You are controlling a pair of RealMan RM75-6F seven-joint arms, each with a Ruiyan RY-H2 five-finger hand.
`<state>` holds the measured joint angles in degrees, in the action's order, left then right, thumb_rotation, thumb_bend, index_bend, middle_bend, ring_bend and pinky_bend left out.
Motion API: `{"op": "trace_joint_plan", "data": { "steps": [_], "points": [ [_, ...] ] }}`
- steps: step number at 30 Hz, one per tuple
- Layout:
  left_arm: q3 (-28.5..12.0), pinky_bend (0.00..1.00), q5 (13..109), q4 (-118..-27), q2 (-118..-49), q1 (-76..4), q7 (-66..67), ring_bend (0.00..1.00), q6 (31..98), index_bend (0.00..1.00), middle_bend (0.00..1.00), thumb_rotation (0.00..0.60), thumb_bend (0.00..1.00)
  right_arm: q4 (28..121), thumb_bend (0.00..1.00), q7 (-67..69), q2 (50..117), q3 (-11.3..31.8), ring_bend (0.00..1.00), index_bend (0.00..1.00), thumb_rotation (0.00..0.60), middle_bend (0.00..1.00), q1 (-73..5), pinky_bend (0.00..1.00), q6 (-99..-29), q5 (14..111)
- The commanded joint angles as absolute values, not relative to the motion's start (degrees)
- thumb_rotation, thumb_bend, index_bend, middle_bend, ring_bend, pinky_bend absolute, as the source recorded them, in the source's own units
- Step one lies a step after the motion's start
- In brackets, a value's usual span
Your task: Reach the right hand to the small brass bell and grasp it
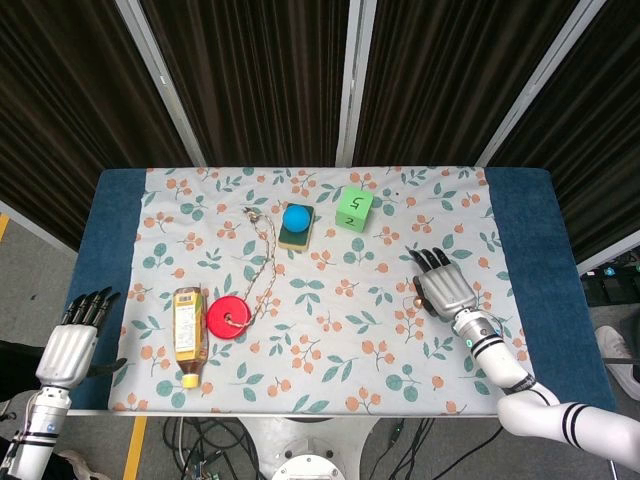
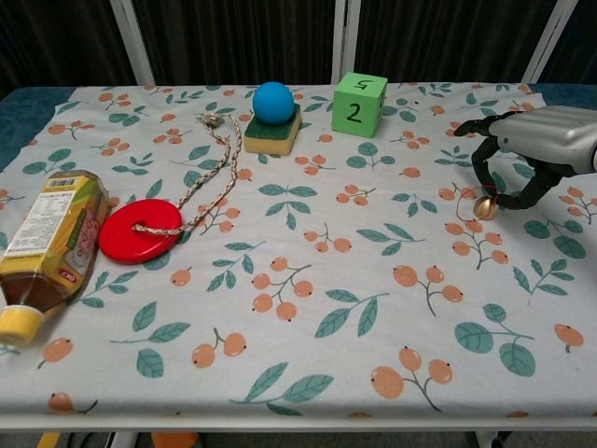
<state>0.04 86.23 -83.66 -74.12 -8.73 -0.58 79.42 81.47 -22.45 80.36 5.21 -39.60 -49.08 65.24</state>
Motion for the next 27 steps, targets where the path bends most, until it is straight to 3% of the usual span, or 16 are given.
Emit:
{"op": "trace_joint_plan", "data": {
  "steps": [1,13,22,27],
  "points": [
    [0.0,0.01,86.2,-83.7,-74.1,-8.8,-0.6,0.00,79.4,0.00,0.00,0.600,0.00,81.3,0.38,-22.3,80.5,5.2,0.00,0.65,0.600,0.07,-39.6,0.00,-49.3,65.4],
    [0.0,0.01,86.2,-83.5,-74.2,-8.7,-0.9,0.00,79.5,0.00,0.00,0.600,0.00,82.1,0.47,-19.7,79.3,5.5,0.00,0.73,0.600,0.11,-38.7,0.00,-52.2,68.1],
    [-0.1,0.01,86.4,-83.6,-74.2,-8.8,-0.8,0.00,79.6,0.00,0.00,0.600,0.00,88.6,0.48,-18.7,74.8,5.1,0.00,0.76,0.600,0.15,-36.9,0.00,-57.5,74.2],
    [-0.1,0.01,86.5,-83.8,-74.0,-8.8,-0.7,0.00,79.7,0.00,0.00,0.600,0.00,85.7,0.49,-20.7,74.7,6.3,0.00,0.79,0.600,0.17,-36.2,0.00,-58.7,71.2]
  ]
}}
